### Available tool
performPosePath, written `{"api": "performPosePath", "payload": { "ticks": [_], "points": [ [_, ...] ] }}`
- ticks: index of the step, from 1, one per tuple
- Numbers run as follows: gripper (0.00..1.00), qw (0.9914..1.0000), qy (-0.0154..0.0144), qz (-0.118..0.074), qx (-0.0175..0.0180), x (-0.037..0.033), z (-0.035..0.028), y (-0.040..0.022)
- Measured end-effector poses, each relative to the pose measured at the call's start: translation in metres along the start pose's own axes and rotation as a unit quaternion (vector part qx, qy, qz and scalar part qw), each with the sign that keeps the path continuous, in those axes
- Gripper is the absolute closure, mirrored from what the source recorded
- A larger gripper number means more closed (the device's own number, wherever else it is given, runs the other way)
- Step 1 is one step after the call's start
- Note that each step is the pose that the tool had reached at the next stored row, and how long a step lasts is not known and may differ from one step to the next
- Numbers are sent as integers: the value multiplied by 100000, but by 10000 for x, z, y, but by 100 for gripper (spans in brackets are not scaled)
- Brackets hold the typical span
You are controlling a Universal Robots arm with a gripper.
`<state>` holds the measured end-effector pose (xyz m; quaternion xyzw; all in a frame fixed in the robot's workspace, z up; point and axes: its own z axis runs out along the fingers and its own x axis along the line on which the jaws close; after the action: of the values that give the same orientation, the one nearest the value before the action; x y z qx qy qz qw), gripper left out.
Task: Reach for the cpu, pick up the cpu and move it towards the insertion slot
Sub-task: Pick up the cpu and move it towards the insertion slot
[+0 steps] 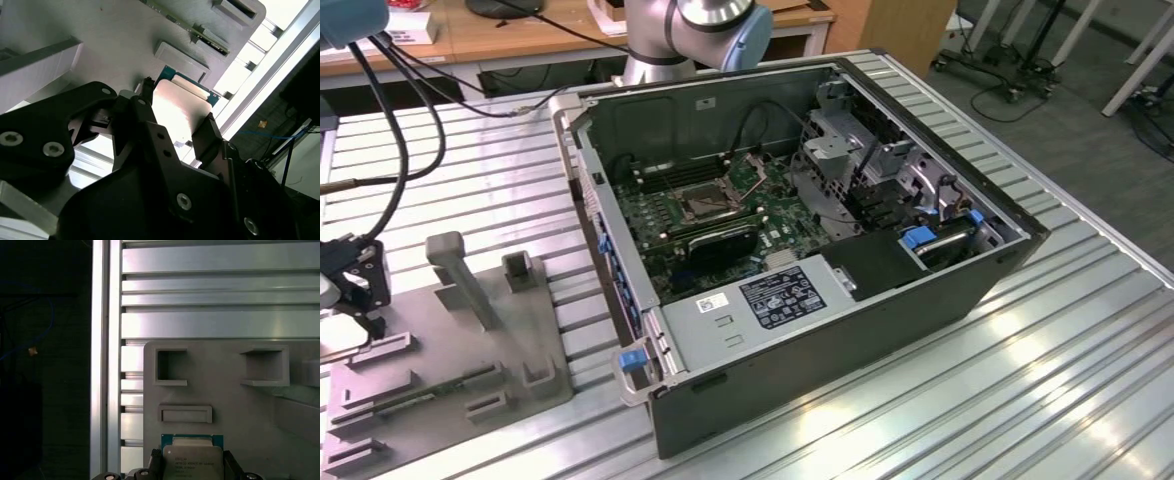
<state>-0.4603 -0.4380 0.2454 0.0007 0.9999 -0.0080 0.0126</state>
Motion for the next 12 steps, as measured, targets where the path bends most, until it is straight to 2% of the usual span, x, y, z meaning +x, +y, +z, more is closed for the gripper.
{"api": "performPosePath", "payload": {
  "ticks": [4, 12],
  "points": [
    [45, 100000, 8, -4, 11, 1, -4, 0],
    [45, 100000, -24, 9, -96, 1, -68, 0]
  ]
}}
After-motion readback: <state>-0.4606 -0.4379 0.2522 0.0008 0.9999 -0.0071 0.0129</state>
